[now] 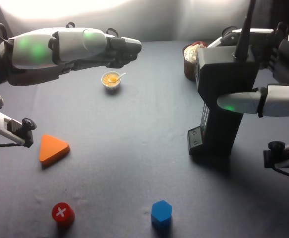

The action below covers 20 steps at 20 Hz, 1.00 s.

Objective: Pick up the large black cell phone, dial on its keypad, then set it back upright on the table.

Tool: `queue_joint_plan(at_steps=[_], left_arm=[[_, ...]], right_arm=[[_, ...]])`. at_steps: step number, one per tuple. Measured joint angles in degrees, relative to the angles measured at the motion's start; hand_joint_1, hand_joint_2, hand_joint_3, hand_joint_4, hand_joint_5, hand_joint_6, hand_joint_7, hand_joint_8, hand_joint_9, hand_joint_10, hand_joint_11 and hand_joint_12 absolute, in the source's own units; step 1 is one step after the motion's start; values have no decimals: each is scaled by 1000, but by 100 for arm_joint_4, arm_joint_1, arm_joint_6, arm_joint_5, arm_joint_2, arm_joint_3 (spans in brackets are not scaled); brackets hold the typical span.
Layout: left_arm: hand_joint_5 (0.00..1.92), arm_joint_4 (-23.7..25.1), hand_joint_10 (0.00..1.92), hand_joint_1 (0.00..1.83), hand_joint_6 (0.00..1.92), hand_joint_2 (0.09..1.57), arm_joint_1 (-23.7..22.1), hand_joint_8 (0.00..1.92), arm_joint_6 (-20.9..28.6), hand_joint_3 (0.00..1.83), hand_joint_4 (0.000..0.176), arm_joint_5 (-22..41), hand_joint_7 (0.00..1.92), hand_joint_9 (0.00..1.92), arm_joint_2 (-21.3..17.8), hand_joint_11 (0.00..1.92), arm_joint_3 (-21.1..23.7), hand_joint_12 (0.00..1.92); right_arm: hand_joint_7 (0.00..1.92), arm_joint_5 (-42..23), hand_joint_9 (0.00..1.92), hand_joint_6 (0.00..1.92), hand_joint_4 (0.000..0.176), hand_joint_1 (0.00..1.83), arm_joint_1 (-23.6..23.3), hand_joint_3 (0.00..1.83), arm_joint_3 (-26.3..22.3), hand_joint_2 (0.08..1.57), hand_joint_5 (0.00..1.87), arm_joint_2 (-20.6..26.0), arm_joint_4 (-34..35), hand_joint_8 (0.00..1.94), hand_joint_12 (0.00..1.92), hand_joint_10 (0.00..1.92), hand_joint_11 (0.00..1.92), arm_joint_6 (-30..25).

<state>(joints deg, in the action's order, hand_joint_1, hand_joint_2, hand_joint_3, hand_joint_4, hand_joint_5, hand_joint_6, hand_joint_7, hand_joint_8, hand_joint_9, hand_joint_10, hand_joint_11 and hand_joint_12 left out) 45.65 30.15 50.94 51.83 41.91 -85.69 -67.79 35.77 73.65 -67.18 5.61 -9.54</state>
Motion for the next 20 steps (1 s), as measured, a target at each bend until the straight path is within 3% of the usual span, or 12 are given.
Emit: queue_joint_plan(at_steps=[3, 5, 11, 12, 13, 14, 15, 20], left_arm=[[274, -15, 3, 39, 5, 1116, 2, 4, 2, 1, 0, 15, 311, 216, 0, 0, 0, 417], [282, -9, 7, 27, 4, 1110, 0, 5, 2, 0, 0, 13, 327, 240, 0, 0, 0, 503], [274, -11, 2, 7, 4, 1115, 0, 5, 0, 1, 0, 13, 326, 236, 0, 0, 0, 492], [266, -9, 1, 1, 1, 1116, 0, 1, 0, 1, 0, 13, 319, 222, 0, 0, 0, 460], [271, -13, 3, 0, 2, 1116, 0, 2, 0, 1, 0, 11, 325, 228, 0, 0, 0, 476], [272, -13, 1, 0, 2, 1117, 0, 0, 0, 1, 0, 13, 321, 224, 0, 0, 0, 480], [274, -11, 2, 0, 2, 1117, 0, 1, 0, 0, 0, 11, 325, 229, 0, 0, 0, 496], [264, -11, 2, 0, 2, 1120, 0, 4, 0, 1, 0, 13, 317, 227, 0, 0, 0, 508]], right_arm=[[962, -44, 993, 1041, 0, 1491, 26, 2, 0, 1104, 885, 4, 15, 953, 1542, 963, 800, -2], [977, -48, 1002, 1010, 0, 1491, 28, 0, 2, 1100, 915, 4, 11, 923, 1538, 953, 791, -2], [1005, -92, 1008, 972, 0, 1494, 50, 0, 33, 1092, 930, 4, -46, 899, 1515, 957, 788, -9], [1025, -96, 990, 1003, 0, 1404, 50, 1, 46, 1095, 928, 4, -55, 908, 1258, 1058, 819, -13], [1031, -96, 998, 1011, 0, 1386, 50, 0, 59, 1094, 928, 4, -72, 908, 1137, 1053, 858, -17], [996, -94, 990, 992, 0, 1471, 50, 7, 61, 1095, 928, 4, -74, 955, 1441, 974, 782, -20], [959, -94, 968, 987, 0, 1487, 50, 0, 61, 1106, 929, 7, -76, 1014, 1515, 970, 766, -22], [787, -116, 874, 1166, 0, 1483, 50, 1, 61, 1166, 740, 7, -146, 1240, 1619, 1153, 732, -22]])
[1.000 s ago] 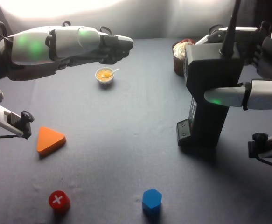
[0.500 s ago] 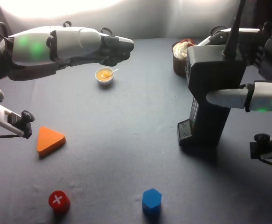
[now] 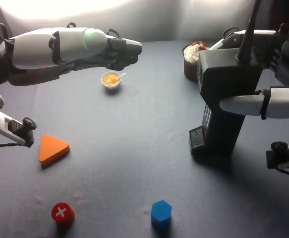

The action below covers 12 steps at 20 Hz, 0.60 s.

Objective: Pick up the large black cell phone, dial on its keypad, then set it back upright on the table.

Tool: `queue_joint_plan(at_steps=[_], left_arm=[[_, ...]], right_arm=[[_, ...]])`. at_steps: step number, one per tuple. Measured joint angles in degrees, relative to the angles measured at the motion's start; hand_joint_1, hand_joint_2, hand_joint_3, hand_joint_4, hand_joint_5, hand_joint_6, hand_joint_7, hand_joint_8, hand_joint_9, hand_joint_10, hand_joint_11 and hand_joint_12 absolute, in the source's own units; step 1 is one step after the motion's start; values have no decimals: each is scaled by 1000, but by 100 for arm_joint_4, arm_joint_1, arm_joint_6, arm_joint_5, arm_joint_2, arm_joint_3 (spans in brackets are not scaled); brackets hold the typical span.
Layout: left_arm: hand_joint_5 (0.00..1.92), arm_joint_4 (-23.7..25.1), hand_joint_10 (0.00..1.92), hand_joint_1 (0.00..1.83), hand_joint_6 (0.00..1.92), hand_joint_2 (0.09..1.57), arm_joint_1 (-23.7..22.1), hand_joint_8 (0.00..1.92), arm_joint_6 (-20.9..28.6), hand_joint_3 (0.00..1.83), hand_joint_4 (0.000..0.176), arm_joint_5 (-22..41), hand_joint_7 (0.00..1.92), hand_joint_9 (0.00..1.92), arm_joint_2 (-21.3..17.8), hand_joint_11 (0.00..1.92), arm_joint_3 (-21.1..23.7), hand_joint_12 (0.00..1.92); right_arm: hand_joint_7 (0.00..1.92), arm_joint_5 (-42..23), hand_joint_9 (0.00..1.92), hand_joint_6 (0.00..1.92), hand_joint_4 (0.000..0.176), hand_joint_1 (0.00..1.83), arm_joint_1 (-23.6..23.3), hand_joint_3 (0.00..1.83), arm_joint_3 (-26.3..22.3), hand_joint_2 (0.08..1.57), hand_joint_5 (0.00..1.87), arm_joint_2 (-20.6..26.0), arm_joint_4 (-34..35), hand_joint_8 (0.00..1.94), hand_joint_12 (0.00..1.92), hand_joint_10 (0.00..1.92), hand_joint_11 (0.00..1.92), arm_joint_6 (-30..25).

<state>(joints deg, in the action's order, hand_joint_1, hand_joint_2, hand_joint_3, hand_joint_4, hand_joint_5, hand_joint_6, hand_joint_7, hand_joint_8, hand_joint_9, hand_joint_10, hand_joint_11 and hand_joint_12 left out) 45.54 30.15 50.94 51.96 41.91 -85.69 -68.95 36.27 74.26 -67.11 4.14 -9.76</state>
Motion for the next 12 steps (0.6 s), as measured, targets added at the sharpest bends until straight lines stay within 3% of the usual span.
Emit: queue_joint_plan(at_steps=[2, 3, 4, 5, 6, 7, 8, 10, 12], left_arm=[[260, -2, 1, 0, 1, 1121, 0, 3, 2, 1, 0, 0, 314, 225, 0, 0, 0, 502], [276, -2, 1, 4, 5, 1115, 0, 4, 0, 0, 0, 0, 321, 226, 0, 0, 0, 486], [272, -2, 2, 12, 2, 1116, 0, 1, 0, 0, 0, 0, 316, 216, 0, 0, 0, 437], [283, -2, 5, 18, 4, 1116, 0, 3, 0, 0, 0, -2, 326, 227, 0, 0, 0, 449], [280, -7, 4, 8, 2, 1115, 0, 2, 0, 0, 0, 0, 328, 230, 0, 0, 0, 472], [283, -11, 4, 13, 2, 1117, 0, 2, 0, 0, 0, -2, 329, 235, 0, 0, 0, 497], [283, -17, 1, 19, 1, 1119, 0, 0, 0, 1, 0, 0, 324, 230, 0, 0, 0, 500], [249, -37, 0, 0, 0, 1118, -2, 2, 0, 0, 0, 0, 292, 200, 0, 0, 0, 439], [255, -39, 3, 0, 4, 1119, -2, 5, 0, 0, 0, 0, 297, 202, 0, 0, 0, 469]], right_arm=[[777, -4, 868, 1174, 0, 1482, 0, 1, 0, 1169, 732, 0, -28, 1250, 1625, 1161, 733, 4], [761, -2, 842, 1271, 0, 1373, 0, 3, 0, 1200, 690, 13, -39, 1311, 1285, 1307, 695, 7], [747, 2, 860, 1295, 0, 1336, 0, 0, 0, 1211, 669, 20, -44, 1344, 1146, 1326, 708, 4], [798, 17, 823, 1324, 0, 1161, 0, 3, 0, 1236, 698, 37, -57, 1359, 1060, 687, 691, 11], [697, 26, 835, 1277, 0, 1119, 0, 0, 0, 1216, 768, 48, -66, 816, 1056, 558, 659, 17], [701, 33, 796, 648, 0, 1098, 0, 0, 2, 1137, 661, 55, -66, 520, 1073, 525, 589, 17], [720, 39, 716, 311, 0, 1056, 0, 0, 2, 1104, 675, 55, -68, 268, 1104, 458, 473, 20], [682, 46, 655, 53, 0, 1028, 0, 1, 2, 1043, 721, 55, -70, 29, 1081, 248, 354, 17], [532, 46, 573, 2, 0, 975, 0, 0, 2, 1038, 631, 55, -72, 0, 1030, 59, 240, 17]])
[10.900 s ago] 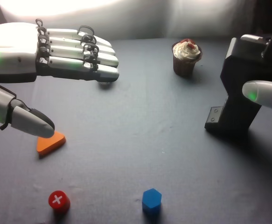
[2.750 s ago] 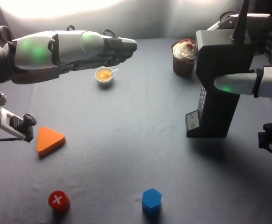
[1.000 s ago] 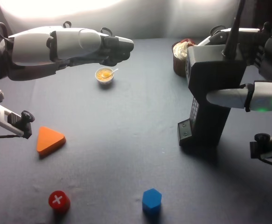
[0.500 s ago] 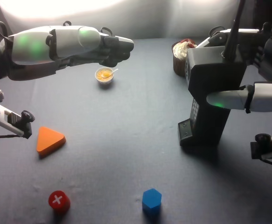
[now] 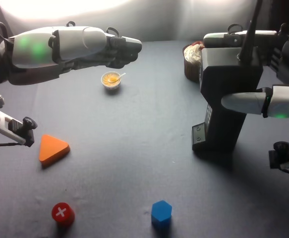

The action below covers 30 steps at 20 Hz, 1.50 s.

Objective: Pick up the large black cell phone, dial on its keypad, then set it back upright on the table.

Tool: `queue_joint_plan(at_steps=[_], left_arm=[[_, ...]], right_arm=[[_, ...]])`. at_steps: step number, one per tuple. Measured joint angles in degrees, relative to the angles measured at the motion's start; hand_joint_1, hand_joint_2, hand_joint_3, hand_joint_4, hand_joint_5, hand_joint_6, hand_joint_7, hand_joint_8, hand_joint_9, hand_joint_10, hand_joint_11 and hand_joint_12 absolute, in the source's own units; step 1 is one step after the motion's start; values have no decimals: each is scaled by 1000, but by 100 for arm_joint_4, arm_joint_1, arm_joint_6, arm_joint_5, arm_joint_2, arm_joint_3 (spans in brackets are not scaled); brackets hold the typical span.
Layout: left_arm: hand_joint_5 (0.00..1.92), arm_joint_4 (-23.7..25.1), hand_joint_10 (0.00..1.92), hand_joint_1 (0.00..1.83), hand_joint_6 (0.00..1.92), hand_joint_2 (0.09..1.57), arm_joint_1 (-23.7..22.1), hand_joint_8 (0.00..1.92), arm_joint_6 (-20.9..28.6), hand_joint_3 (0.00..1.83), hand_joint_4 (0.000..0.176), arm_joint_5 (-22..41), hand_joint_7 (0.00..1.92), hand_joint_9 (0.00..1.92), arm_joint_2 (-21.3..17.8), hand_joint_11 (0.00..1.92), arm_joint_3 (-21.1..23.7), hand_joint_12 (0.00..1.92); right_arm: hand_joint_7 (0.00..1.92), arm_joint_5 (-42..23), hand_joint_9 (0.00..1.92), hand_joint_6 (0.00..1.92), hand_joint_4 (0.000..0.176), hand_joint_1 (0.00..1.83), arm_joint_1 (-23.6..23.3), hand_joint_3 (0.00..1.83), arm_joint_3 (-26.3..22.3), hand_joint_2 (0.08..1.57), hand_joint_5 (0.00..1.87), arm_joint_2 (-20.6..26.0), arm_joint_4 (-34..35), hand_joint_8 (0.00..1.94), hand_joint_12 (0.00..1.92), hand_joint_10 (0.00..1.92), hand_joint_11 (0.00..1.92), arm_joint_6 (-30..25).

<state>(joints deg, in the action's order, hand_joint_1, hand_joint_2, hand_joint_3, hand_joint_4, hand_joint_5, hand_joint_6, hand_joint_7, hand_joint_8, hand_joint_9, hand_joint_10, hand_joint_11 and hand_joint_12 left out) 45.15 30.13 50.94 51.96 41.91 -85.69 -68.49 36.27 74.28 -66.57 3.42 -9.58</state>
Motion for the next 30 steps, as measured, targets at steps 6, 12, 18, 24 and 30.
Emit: queue_joint_plan(at_steps=[6, 12, 18, 24, 30], left_arm=[[258, 0, 0, 0, 1, 1126, 0, 1, 0, 1, 0, 0, 296, 219, 0, 0, 7, 521], [239, -22, 3, 0, 3, 1116, -2, 2, 0, 0, 0, 0, 296, 211, 0, 0, 7, 503], [278, -33, 3, 2, 2, 1114, -2, 2, 2, 0, 0, 4, 322, 241, -4, 0, 13, 601], [206, -46, 3, 0, 7, 1106, -4, 4, 2, 0, 0, 13, 266, 189, -26, 0, 55, 432], [248, -42, 8, 0, 10, 1114, -2, 9, 2, 2, 0, 13, 306, 219, -35, 0, 87, 520]], right_arm=[[186, -72, 160, 0, 82, 786, -2, 0, 0, 974, 321, 7, 17, 2, 512, 0, 0, -24], [0, -74, 0, 0, 123, 501, -2, 0, -2, 875, 0, 9, 17, 0, 0, 0, 0, -28], [0, -146, 0, 0, 116, 237, 107, 0, -155, 833, 0, 225, -92, 0, 0, 0, 0, -44], [0, -149, 0, 0, 122, 198, 299, 0, -317, 817, 0, 452, -142, 0, 0, 0, 0, 13], [0, -109, 0, 0, 116, 215, 710, 1, -732, 841, 0, 1137, 52, 0, 0, 0, 0, 146]])
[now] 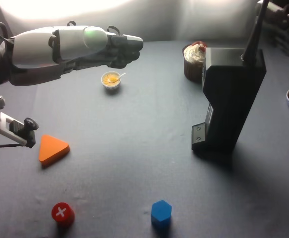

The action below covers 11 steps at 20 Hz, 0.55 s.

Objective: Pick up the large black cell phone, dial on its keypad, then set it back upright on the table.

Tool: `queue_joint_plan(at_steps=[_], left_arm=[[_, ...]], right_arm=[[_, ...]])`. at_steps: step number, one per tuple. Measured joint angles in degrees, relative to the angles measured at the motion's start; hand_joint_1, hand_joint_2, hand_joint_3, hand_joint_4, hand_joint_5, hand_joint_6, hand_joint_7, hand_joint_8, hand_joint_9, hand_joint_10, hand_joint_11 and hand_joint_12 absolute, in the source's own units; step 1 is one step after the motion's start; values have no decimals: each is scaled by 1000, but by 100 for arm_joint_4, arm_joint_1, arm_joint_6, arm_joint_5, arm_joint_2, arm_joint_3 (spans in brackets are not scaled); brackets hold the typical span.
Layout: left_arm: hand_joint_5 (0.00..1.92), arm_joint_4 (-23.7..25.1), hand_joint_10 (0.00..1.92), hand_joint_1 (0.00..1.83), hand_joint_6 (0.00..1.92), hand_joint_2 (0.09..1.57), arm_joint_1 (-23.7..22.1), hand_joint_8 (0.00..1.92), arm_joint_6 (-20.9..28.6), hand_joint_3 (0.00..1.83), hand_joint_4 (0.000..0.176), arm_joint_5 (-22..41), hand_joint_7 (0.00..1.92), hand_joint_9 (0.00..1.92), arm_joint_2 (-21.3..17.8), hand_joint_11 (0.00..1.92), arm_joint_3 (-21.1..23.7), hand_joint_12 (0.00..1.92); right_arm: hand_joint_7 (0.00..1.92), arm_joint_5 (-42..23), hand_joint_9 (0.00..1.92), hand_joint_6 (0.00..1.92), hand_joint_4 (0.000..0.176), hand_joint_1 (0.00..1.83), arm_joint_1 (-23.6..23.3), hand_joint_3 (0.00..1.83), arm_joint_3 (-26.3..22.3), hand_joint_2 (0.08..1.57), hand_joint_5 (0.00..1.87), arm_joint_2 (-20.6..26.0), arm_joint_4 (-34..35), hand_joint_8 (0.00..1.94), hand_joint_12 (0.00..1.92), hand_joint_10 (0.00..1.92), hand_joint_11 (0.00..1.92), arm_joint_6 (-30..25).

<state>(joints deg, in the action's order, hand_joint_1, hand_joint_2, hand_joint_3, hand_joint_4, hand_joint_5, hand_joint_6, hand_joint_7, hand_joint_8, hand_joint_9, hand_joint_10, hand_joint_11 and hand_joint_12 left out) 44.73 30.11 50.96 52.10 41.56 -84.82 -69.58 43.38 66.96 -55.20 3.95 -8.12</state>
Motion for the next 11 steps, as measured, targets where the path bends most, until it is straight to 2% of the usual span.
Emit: queue_joint_plan(at_steps=[2, 3, 4, 7, 11], left_arm=[[272, -4, 10, 27, 10, 1115, 7, 8, 0, 1, 0, -9, 319, 240, 0, 0, 2, 578], [254, 0, 5, 3, 3, 1126, 13, 4, 0, 4, 0, -7, 286, 211, 0, 0, 2, 461], [266, 0, 7, 24, 5, 1125, 13, 5, 0, 1, 0, -4, 294, 221, 0, 0, 2, 495], [243, -52, 1, 4, 0, 1127, 11, 1, 0, 1, 0, -17, 282, 203, 0, 0, 85, 468], [242, -79, 0, 0, 2, 1112, 13, 0, 0, 0, 0, -20, 277, 200, -7, 0, 199, 461]], right_arm=[[0, -15, 0, 0, 110, 214, 122, 3, -160, 844, 0, 243, 240, 0, 0, 0, 0, 26], [0, -46, 0, 0, 102, 207, 199, 12, -275, 866, 0, 411, 400, 0, 0, 0, 0, 31], [0, -61, 0, 0, 106, 219, 267, 11, -415, 868, 0, 581, 507, 0, 1, 0, 1, 31], [0, -149, 0, 0, 103, 234, 522, 11, -896, 872, 0, 1073, 901, 0, 7, 0, 15, 35], [0, -516, 0, 0, 99, 248, 1266, 14, -1784, 890, 0, 1862, 1113, 0, 12, 0, 21, -267]])
